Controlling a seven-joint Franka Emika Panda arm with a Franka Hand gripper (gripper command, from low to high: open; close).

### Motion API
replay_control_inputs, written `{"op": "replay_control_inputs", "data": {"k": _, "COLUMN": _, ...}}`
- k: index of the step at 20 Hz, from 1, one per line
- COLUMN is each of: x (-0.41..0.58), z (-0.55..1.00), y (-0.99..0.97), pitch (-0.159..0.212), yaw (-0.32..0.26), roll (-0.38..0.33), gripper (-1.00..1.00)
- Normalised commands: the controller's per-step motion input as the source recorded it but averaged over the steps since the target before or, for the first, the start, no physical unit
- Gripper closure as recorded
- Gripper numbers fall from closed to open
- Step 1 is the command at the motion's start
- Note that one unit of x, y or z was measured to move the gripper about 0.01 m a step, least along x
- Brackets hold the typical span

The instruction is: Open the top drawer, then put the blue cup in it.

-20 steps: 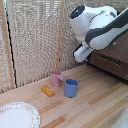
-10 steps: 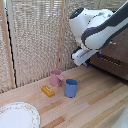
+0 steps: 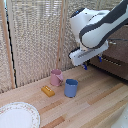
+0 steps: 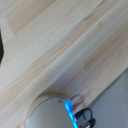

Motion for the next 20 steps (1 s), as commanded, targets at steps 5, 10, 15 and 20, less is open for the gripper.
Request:
{"op": "replay_control_inputs", "data": {"k": 5, "x": 0.175, "z": -0.26, "y": 0.55, "pitch": 0.000, "yaw": -0.187, "roll": 0.085, "gripper": -1.00}}
{"op": "replay_control_inputs", "data": {"k": 10, "x": 0.375, "z": -0.34, "y": 0.36, "pitch": 0.000, "yaw": -0.141, "roll": 0.075, "gripper": -1.00}}
{"op": "replay_control_inputs", "data": {"k": 15, "x": 0.425, "z": -0.38, "y": 0.21, "pitch": 0.000, "yaw": -0.125, "roll": 0.070, "gripper": -1.00}}
{"op": "replay_control_inputs", "data": {"k": 20, "x": 0.374, "z": -0.34, "y": 0.11, "pitch": -0.008, "yaw": -0.088, "roll": 0.062, "gripper": -1.00}}
